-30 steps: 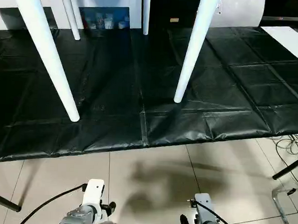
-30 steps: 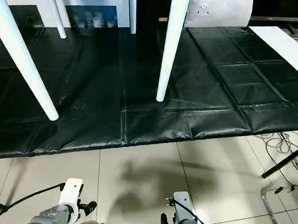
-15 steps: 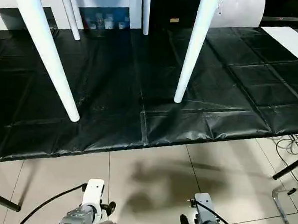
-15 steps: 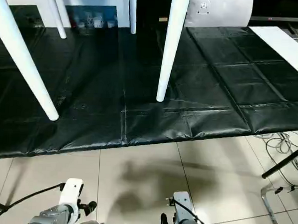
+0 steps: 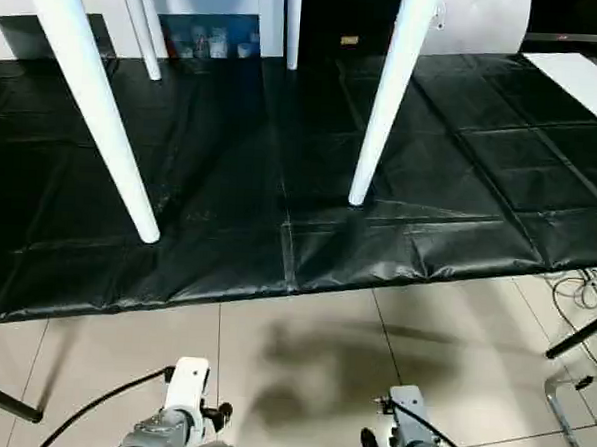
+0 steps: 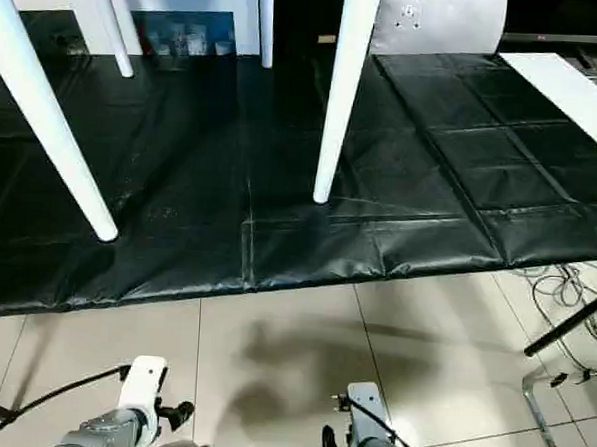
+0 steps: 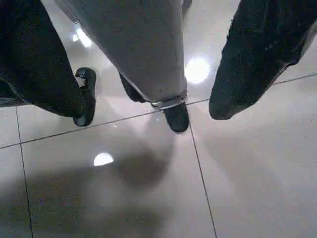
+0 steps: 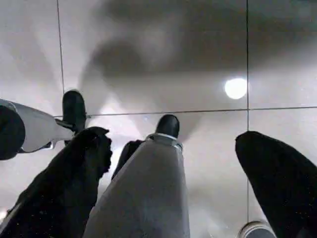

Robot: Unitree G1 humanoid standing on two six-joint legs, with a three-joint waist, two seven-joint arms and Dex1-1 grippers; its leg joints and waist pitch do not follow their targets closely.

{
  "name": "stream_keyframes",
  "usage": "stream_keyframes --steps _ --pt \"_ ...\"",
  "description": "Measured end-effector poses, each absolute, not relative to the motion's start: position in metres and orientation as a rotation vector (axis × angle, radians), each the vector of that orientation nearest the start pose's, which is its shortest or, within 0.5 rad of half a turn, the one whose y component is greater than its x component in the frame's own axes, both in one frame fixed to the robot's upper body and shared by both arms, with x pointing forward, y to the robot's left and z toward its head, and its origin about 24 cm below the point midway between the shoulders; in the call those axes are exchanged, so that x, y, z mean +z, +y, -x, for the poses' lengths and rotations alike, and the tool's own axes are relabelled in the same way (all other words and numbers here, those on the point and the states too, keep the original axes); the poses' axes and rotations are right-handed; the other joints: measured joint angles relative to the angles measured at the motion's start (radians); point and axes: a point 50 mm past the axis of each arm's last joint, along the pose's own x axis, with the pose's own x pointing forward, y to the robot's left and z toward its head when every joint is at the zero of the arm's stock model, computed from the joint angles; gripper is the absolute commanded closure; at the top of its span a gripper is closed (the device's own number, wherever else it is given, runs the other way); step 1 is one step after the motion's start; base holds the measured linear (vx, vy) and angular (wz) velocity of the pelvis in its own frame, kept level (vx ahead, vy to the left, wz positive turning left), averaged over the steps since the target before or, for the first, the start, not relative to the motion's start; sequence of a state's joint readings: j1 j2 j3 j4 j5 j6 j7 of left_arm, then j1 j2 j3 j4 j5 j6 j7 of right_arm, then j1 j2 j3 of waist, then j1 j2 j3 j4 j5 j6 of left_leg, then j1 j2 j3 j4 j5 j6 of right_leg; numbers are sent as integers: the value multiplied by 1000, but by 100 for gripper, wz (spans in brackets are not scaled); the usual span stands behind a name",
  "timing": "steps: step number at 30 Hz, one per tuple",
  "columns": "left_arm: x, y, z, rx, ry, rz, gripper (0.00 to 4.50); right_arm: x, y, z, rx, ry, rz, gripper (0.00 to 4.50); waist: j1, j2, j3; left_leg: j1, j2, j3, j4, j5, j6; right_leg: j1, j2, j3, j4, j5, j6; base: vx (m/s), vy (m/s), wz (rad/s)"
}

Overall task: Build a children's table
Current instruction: Flip table

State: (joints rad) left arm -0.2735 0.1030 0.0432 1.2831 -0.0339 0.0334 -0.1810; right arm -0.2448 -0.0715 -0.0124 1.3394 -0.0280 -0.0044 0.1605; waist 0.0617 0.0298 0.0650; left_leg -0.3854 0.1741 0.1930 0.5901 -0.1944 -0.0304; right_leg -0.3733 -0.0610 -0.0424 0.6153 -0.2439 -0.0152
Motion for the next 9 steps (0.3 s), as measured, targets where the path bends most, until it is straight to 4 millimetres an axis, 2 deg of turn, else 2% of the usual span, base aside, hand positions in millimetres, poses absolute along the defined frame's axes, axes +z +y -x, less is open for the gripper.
stream_keyframes --steps 9 --pt "-140 175 -184 -102 1047 34 7 -151 -164 -163 153 1103 25 0 0 0 0 0 0 0 0 0 0 0 0 0 0 0 0 0 0 0"
